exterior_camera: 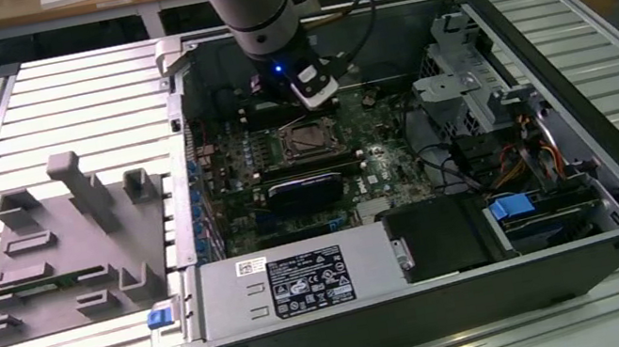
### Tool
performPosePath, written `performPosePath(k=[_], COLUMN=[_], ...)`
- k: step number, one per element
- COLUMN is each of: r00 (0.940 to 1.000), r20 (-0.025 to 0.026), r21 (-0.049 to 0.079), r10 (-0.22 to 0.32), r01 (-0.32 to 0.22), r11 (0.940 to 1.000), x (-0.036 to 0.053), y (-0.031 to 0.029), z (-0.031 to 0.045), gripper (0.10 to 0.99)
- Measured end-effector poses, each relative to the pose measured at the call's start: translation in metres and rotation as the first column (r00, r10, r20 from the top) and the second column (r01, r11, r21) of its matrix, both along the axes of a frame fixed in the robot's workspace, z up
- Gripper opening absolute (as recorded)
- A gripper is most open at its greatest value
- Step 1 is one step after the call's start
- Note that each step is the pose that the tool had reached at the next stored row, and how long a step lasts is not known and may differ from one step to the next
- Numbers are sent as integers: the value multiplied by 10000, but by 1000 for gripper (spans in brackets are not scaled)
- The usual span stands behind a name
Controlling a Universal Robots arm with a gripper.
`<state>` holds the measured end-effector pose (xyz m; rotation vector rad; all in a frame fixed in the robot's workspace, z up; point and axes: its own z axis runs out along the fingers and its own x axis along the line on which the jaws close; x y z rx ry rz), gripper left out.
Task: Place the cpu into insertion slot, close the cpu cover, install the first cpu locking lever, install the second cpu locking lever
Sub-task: 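Install the first cpu locking lever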
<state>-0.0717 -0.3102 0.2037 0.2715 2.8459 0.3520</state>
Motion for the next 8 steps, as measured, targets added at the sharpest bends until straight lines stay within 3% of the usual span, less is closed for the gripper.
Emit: performPosePath(k=[8], r00=[9998], r20=[5], r21=[-135], r10=[-207], r01=[207], r11=[9997], x=[-10], y=[40], z=[-15], gripper=[102])
